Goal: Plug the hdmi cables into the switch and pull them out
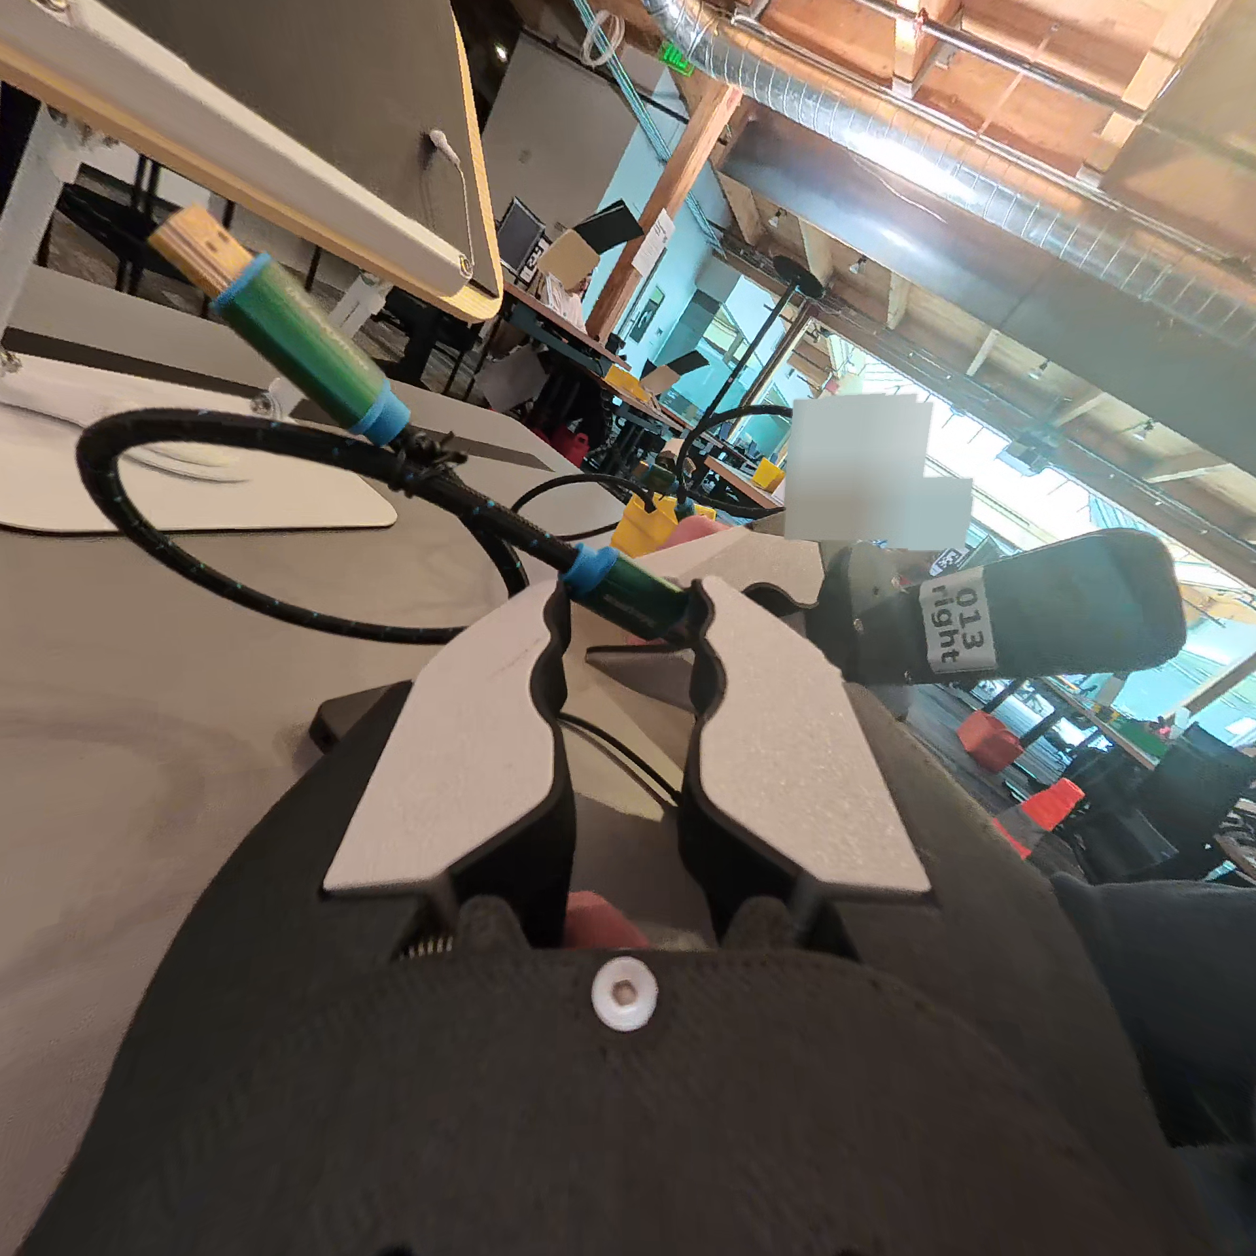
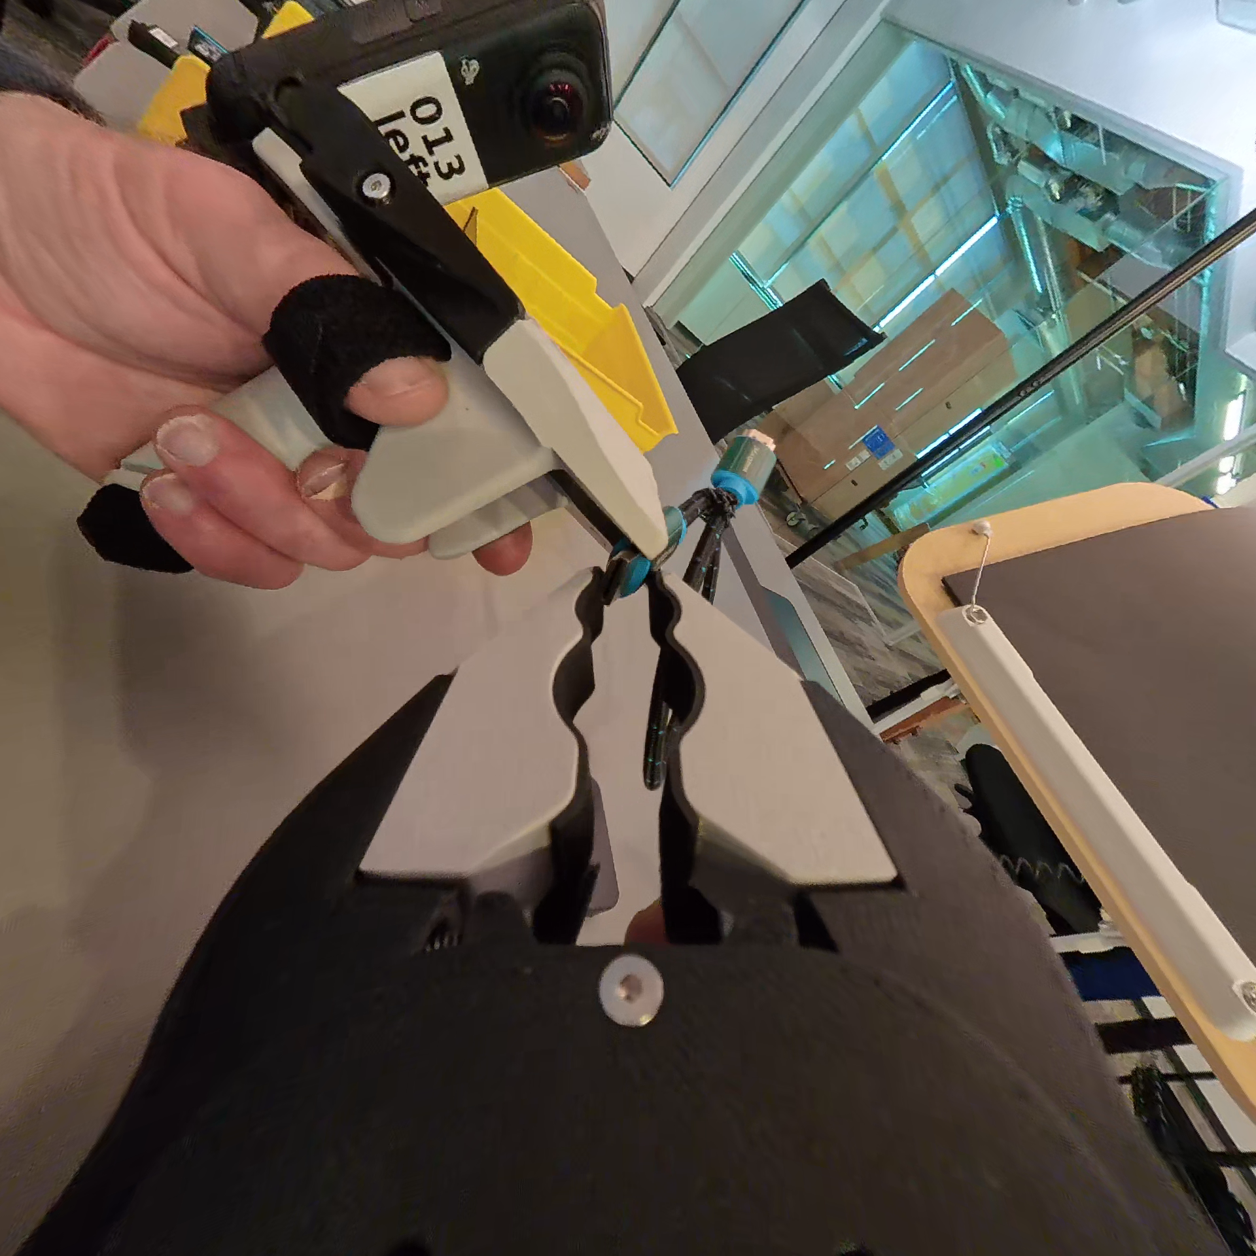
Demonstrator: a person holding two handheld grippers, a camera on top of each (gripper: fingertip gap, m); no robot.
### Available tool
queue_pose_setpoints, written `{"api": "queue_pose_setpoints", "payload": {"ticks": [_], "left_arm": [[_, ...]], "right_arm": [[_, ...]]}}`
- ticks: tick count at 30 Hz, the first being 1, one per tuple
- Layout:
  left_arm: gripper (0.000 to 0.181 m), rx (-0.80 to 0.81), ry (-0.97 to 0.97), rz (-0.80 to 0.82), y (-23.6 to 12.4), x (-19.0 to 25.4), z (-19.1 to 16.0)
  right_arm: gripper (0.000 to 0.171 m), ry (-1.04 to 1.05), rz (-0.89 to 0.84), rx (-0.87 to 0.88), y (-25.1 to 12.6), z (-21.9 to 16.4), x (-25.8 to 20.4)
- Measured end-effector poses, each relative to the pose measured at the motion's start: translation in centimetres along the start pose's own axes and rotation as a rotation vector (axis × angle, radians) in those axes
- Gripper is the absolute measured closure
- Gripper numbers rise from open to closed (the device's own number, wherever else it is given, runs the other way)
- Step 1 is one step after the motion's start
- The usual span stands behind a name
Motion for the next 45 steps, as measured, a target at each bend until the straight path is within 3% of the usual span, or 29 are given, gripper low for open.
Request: {"api": "queue_pose_setpoints", "payload": {"ticks": [8, 9, 13, 17, 22, 26, 28, 31, 34, 35, 41, 43, 45], "left_arm": [[0.150, -0.001, -0.131, -0.155, -0.1, 0.8, 0.1], [0.140, -0.003, -0.157, -0.163, -0.1, 0.7, 0.1], [0.137, 0.001, -0.271, -0.265, -0.1, 1.0, -0.1], [0.146, 0.035, -0.340, -0.342, -0.1, 1.5, -0.3], [0.165, 0.073, -0.250, -0.316, -0.2, 1.9, 0.3], [0.165, 0.044, -0.122, -0.222, -0.1, 1.9, 0.5], [0.165, 0.035, -0.061, -0.182, -0.1, 1.8, 0.7], [0.165, 0.011, 0.075, -0.099, -0.2, 1.8, 1.0], [0.166, -0.023, 0.161, -0.083, 0.1, 2.4, 1.0], [0.165, -0.043, 0.198, -0.067, 0.3, 2.5, 0.8], [0.165, -0.070, 0.280, -0.027, 0.5, 2.8, 0.8], [0.163, -0.102, 0.264, -0.036, 0.6, 2.9, 1.0], [0.143, -0.174, 0.209, -0.049, 0.9, 2.7, 0.9]], "right_arm": [[0.167, 0.047, 0.027, 0.088, -1.1, 0.8, 0.8], [0.167, 0.053, 0.044, 0.108, -1.4, 0.9, 0.8], [0.167, 0.055, 0.117, 0.155, -1.9, 1.3, 0.2], [0.167, 0.084, 0.178, 0.188, -2.4, 1.5, -0.2], [0.168, 0.093, 0.182, 0.157, -2.2, 0.7, -0.1], [0.167, 0.111, 0.169, 0.122, -1.8, 0.2, 0.1], [0.155, 0.126, 0.165, 0.112, -1.7, 0.1, 0.1], [0.152, 0.151, 0.162, 0.121, -1.7, 0.4, 0.3], [0.155, 0.150, 0.147, 0.109, -1.3, 0.3, 0.2], [0.163, 0.136, 0.135, 0.098, -1.2, 0.1, 0.2], [0.164, 0.055, 0.081, 0.095, -1.2, 0.2, 0.4], [0.164, 0.002, 0.049, 0.098, -1.3, 0.3, 0.6], [0.165, -0.063, 0.008, 0.093, -1.5, 0.4, 0.9]]}}
Point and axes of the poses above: each gripper's, where its closed fingertips meet, y out along the fingers, z out of its top, x = y × z across the jaws, the point moved 4 cm from there along -y, back along the fingers, and after that the axes turned 8 degrees about -z, right-handed, at the moved point
